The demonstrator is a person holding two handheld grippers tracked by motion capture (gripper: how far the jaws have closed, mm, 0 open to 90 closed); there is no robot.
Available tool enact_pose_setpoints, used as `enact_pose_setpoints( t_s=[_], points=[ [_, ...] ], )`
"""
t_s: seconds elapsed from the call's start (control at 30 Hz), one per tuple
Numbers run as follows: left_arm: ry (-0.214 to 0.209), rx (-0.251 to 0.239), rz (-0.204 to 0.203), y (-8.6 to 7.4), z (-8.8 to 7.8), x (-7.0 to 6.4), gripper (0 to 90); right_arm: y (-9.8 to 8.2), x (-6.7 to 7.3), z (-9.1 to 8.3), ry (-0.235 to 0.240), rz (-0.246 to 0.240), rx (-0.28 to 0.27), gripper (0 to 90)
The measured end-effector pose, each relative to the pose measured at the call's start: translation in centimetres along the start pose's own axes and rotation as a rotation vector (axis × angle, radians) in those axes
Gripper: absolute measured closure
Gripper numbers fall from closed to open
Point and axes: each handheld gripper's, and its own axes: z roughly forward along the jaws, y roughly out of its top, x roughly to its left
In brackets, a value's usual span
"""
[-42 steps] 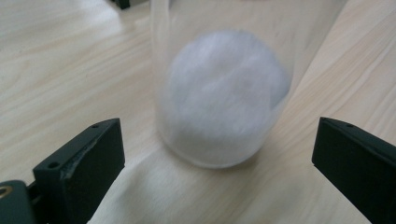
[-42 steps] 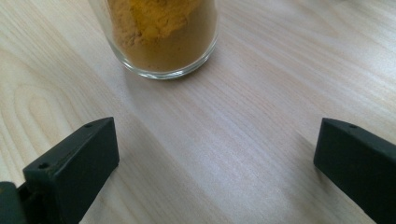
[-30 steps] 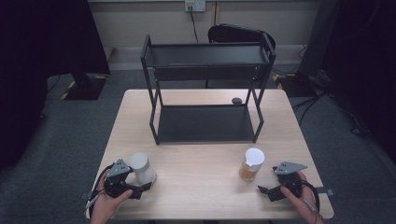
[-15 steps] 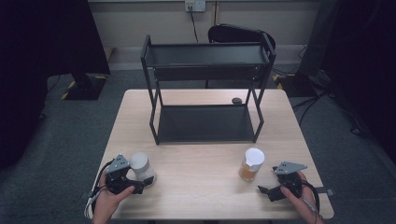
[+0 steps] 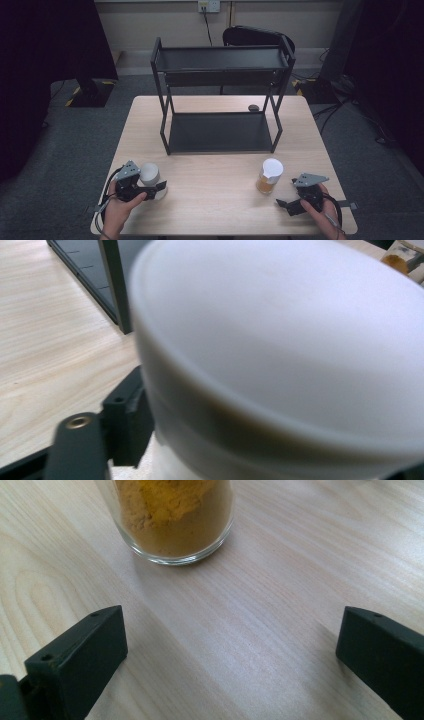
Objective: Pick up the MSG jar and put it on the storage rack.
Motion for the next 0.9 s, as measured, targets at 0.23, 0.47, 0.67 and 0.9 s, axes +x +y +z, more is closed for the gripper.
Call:
enact_pose_setpoints(
  t_s=[0.23, 0.47, 0.67, 0.9],
  points=[
    [0.023, 0.023, 0.048, 0.8, -0.1, -0.4, 32.3, 0.0, 0.0, 0.0, 0.0, 0.0, 0.0, 0.0],
    [0.027, 0.043, 0.025, 1.8, 0.1, -0.3, 33.8, 0.0, 0.0, 0.0, 0.0, 0.0, 0.0, 0.0],
    [0.002, 0.046, 0.026, 2.8, 0.7, -0.2, 34.2, 0.0, 0.0, 0.0, 0.0, 0.0, 0.0, 0.0],
    [-0.026, 0.064, 0.049, 4.7, 1.6, -0.4, 34.3, 0.0, 0.0, 0.0, 0.0, 0.0, 0.0, 0.0]
  ],
)
